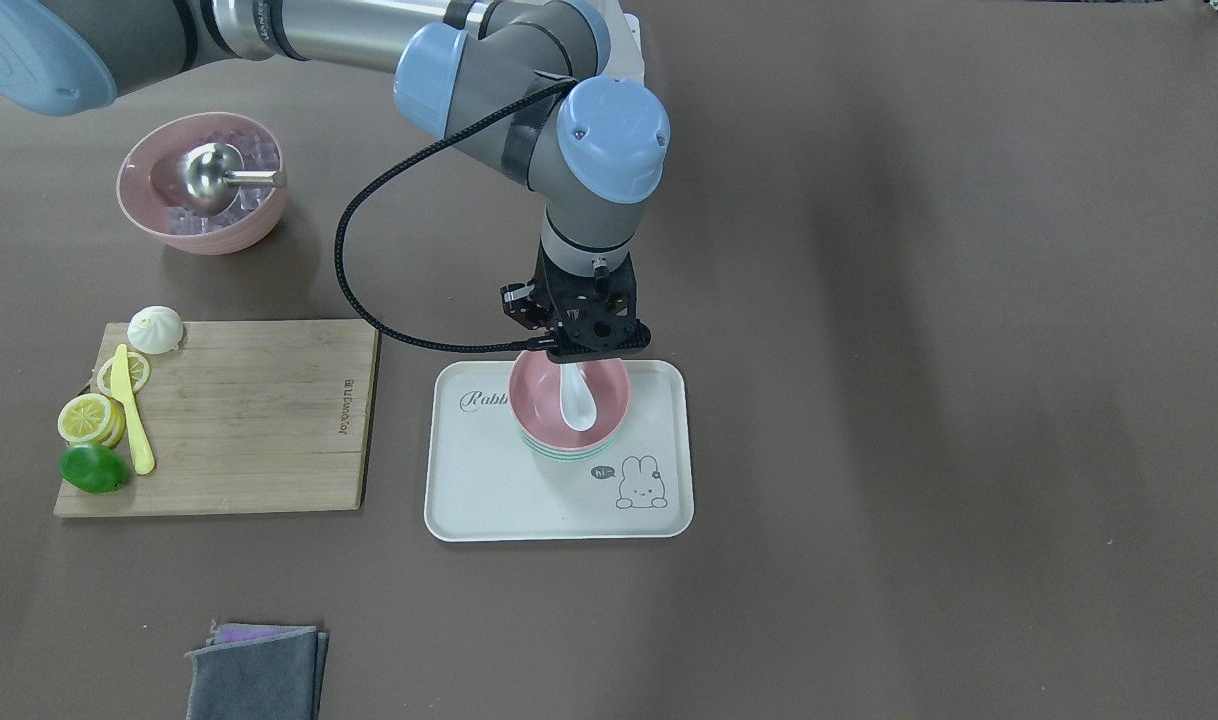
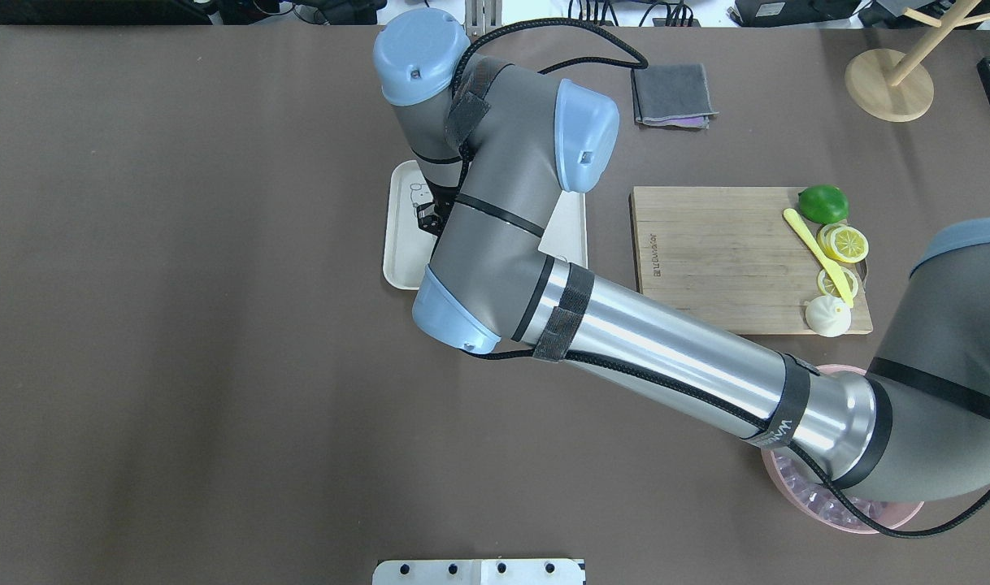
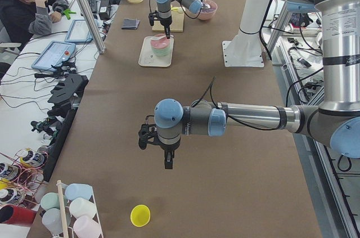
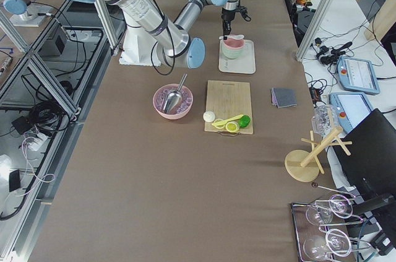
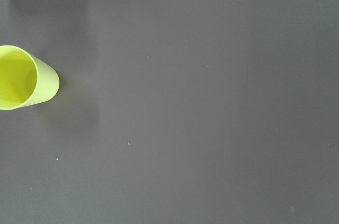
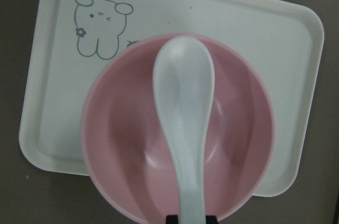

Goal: Stack pink bowl on green and place spoon
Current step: 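Lower the white spoon into the pink bowl with the right gripper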

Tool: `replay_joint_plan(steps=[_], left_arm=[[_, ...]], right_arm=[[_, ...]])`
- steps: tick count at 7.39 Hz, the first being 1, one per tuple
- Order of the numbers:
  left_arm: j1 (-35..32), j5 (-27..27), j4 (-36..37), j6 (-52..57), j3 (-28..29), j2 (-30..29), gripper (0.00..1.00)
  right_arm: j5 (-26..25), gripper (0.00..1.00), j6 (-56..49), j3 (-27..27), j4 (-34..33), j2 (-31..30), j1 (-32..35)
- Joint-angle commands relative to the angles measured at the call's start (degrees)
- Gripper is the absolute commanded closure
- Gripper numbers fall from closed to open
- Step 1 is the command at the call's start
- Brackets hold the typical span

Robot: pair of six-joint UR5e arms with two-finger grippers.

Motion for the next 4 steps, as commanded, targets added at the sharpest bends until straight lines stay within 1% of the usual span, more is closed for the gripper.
replay_joint_plan(steps=[1, 2, 3, 4], left_arm=[[0.01, -0.04, -0.01, 0.0, -0.12, 0.06, 0.0], [0.1, -0.04, -0.01, 0.0, -0.12, 0.06, 0.0], [0.1, -0.04, -0.01, 0.0, -0.04, 0.06, 0.0], [0.1, -0.12, -0.01, 0.0, -0.04, 0.06, 0.0]], right_arm=[[-0.71, 0.48, -1.32, -0.44, -0.18, -0.15, -0.01], [-1.76, 0.15, -1.32, -0.36, -0.09, -0.15, -0.09], [-1.77, 0.02, -1.32, -0.09, -0.09, 0.03, -0.01], [-1.34, 0.01, -1.32, 0.17, -0.18, 0.11, 0.17]])
